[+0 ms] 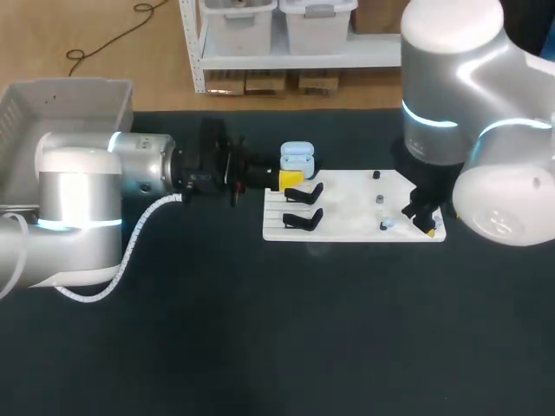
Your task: Pick up each earbud case from the left stands, insert the matching earbuds, close the lid, and place the case in the box.
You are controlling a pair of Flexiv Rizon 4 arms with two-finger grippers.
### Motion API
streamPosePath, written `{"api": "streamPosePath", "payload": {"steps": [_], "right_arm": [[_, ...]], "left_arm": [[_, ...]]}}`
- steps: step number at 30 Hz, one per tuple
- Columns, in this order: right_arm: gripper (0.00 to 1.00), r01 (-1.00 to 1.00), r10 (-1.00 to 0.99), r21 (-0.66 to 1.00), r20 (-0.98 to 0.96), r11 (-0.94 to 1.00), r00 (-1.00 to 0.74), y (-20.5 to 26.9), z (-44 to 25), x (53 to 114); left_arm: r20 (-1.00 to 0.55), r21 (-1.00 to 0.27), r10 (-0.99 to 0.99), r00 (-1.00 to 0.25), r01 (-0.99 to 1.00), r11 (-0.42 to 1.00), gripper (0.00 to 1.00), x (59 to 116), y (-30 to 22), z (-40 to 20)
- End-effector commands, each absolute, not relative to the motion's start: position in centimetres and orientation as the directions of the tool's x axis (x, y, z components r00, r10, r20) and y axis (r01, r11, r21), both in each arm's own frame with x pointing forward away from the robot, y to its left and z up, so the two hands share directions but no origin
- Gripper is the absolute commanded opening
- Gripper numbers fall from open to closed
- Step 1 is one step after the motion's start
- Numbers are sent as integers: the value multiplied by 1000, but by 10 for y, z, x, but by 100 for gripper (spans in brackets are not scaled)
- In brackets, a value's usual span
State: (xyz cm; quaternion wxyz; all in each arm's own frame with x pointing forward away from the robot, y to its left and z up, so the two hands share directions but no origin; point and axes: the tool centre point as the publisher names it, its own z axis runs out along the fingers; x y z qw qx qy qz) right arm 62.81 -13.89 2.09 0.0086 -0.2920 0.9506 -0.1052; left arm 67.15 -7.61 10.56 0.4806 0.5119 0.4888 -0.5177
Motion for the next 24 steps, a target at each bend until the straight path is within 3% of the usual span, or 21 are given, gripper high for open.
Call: {"api": "streamPosePath", "payload": {"steps": [1,24], "right_arm": [[52,-549,-555,-216,36,808,-831,-139,18,628],[39,-533,-543,-247,29,810,-839,-137,15,628]], "left_arm": [[-1000,-11,1,-11,998,-56,0,670,-76,105],[-1000,-11,1,-11,998,-56,0,670,-76,105]]}}
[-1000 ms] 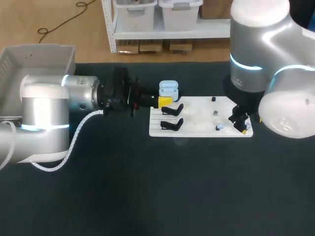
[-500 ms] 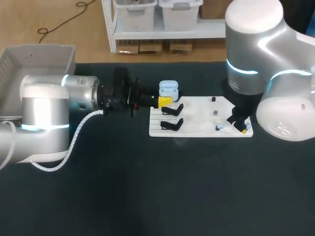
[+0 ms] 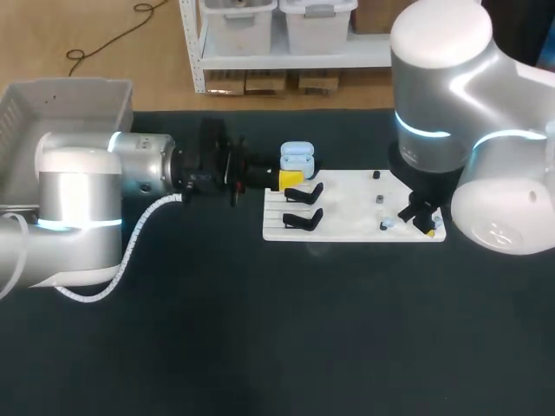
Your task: Pick up each earbud case from the left stands, insert the matching earbuds, close the lid, and place the case in the box.
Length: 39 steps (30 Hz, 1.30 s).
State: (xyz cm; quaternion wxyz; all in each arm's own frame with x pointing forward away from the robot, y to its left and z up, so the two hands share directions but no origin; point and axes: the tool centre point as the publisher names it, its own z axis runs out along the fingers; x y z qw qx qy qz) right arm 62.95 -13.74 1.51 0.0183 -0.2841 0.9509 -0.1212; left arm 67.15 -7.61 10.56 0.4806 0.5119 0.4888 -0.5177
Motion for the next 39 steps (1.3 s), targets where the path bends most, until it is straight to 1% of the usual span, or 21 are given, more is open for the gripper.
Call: {"api": "streamPosePath", "payload": {"steps": [1,4,9,12,15,17,19,20,21,29,39], "right_arm": [[38,-532,-543,-247,29,810,-840,-137,15,628],[37,-530,-541,-248,28,811,-841,-138,15,628],[31,-528,-539,-250,29,812,-842,-138,14,628],[31,-528,-538,-251,29,811,-842,-138,14,628],[23,-527,-538,-253,30,811,-842,-138,14,628],[20,-527,-538,-254,30,811,-843,-138,14,628],[10,-526,-537,-255,30,811,-843,-138,13,628],[2,-525,-536,-255,30,812,-843,-138,13,628],[0,-525,-536,-256,29,812,-844,-138,13,628],[0,-516,-529,-262,27,815,-848,-139,20,625],[0,-474,-492,-274,2,837,-870,-134,51,615]], "left_arm": [[-1000,-11,1,-11,998,-56,0,670,-76,105],[-1000,-11,1,-11,998,-56,0,670,-76,105],[-1000,-11,1,-11,998,-56,0,670,-76,105],[-1000,-11,1,-11,998,-56,0,670,-76,105],[-1000,-11,1,-11,998,-56,0,670,-76,105],[-1000,-11,1,-11,998,-56,0,670,-76,105],[-1000,-11,1,-11,998,-56,0,670,-76,105],[-1000,-11,1,-11,998,-56,0,670,-76,105],[-1000,-11,1,-11,998,-56,0,670,-76,105],[-1000,-11,1,-11,998,-56,0,670,-76,105],[-1000,-11,1,-11,998,-56,0,670,-76,105]]}}
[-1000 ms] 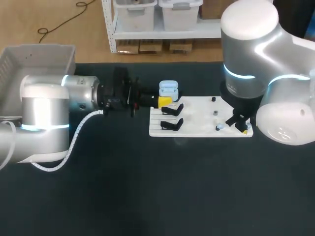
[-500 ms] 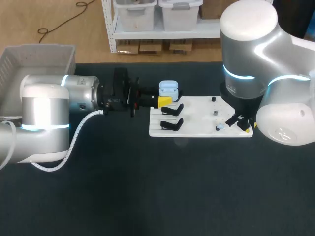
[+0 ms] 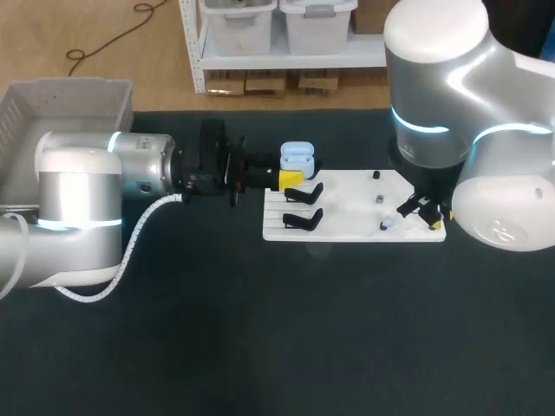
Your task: Pick up each earbud case from the left stands, insert the matching earbuds, close the lid, and place the case in the box.
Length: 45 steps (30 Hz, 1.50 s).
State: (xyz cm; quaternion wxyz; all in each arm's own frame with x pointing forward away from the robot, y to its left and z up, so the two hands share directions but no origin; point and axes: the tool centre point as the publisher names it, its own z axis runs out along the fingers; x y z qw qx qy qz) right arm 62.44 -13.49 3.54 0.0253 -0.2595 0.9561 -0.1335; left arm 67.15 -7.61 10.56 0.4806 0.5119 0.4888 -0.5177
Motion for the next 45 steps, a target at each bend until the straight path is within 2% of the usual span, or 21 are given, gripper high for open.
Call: {"api": "streamPosePath", "payload": {"steps": [1,9,17,25,30,42,45], "right_arm": [[0,-469,-488,-274,-1,839,-873,-133,57,613],[0,-343,-363,-274,-24,898,-932,-103,120,610],[0,-236,-239,-113,-8,965,-971,-43,168,610],[0,-241,-237,-76,63,967,-969,-4,172,615],[0,-244,-241,-76,42,967,-970,15,174,620],[0,-254,-252,-87,37,963,-967,19,173,619],[0,-186,-183,-83,49,979,-982,31,176,621]], "left_arm": [[-1000,-11,1,-11,998,-56,0,670,-76,105],[-1000,-11,1,-11,998,-56,0,670,-76,105],[-1000,-11,1,-11,998,-56,0,670,-76,105],[-1000,-11,1,-11,998,-56,0,670,-76,105],[-1000,-11,1,-11,998,-56,0,670,-76,105],[-1000,-11,1,-11,998,-56,0,670,-76,105],[-1000,-11,1,-11,998,-56,0,670,-76,105]]}}
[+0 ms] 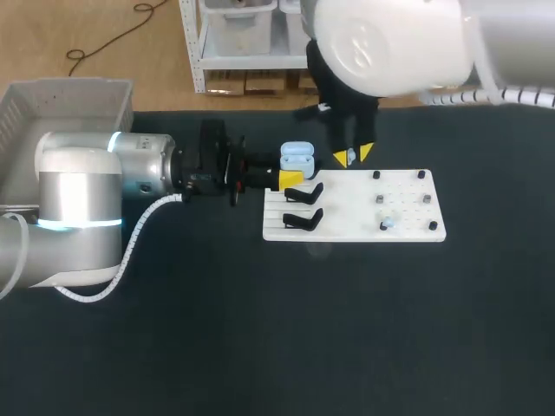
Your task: Pick up each earbud case from the left stands, insert the matching earbuds, close the lid, and place the case in the box.
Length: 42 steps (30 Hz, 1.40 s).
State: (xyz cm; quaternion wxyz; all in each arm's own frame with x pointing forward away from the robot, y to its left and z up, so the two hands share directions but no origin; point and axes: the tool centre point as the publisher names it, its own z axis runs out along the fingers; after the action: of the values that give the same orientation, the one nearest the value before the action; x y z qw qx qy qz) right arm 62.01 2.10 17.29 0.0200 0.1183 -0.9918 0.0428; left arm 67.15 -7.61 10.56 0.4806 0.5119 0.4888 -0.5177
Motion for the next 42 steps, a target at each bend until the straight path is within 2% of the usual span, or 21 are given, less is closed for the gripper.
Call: {"api": "streamPosePath", "payload": {"steps": [1,7,14,28,42], "right_arm": [[0,-151,-148,-47,53,987,-988,35,179,623],[0,35,39,-39,114,999,-993,47,178,636],[0,126,130,-34,146,991,-981,49,175,642],[0,158,158,-10,172,987,-972,53,173,639],[0,131,130,-9,182,991,-975,62,168,633]], "left_arm": [[-1000,-11,1,-11,998,-56,0,670,-76,105],[-1000,-11,1,-11,998,-56,0,670,-76,105],[-1000,23,3,23,998,-64,0,665,-80,102],[-993,115,23,116,992,-46,0,660,-88,99],[-994,107,2,108,993,-39,0,658,-93,96]]}}
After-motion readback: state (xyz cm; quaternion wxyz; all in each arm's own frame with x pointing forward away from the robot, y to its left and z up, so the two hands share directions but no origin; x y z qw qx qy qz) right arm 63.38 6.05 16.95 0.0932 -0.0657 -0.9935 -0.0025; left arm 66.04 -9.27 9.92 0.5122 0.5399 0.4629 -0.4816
